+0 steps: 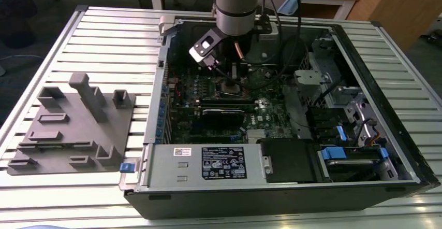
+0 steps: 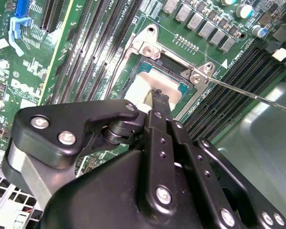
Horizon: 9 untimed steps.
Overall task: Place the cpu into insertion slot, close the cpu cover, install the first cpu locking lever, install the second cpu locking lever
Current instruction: 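Place the cpu into insertion slot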
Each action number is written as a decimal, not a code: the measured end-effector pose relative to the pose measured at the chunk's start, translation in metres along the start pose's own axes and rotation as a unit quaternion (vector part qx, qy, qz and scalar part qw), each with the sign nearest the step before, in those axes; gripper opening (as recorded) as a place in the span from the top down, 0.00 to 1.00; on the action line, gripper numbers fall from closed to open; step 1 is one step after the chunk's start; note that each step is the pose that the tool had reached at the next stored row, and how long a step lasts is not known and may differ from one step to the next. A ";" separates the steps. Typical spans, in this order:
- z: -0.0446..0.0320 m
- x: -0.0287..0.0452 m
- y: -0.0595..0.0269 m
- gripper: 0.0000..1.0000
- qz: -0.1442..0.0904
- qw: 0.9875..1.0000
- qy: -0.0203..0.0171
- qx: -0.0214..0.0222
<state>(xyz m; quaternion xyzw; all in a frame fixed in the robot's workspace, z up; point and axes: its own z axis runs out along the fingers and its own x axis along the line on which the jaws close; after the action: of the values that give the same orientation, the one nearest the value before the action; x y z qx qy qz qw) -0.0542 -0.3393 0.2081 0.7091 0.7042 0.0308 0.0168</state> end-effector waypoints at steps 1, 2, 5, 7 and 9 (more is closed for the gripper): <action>0.0006 0.0000 0.0000 0.89 0.001 1.000 0.000 0.000; 0.0022 -0.0001 0.0000 0.89 0.004 1.000 0.000 0.000; 0.0056 -0.0001 -0.0002 0.89 0.009 1.000 0.000 0.000; 0.0058 -0.0001 -0.0002 0.89 0.009 1.000 -0.001 0.000; 0.0062 -0.0001 -0.0002 0.89 0.009 1.000 -0.001 0.000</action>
<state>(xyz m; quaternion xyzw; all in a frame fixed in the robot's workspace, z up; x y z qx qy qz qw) -0.0540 -0.3393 0.2019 0.7157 0.6976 0.0306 0.0170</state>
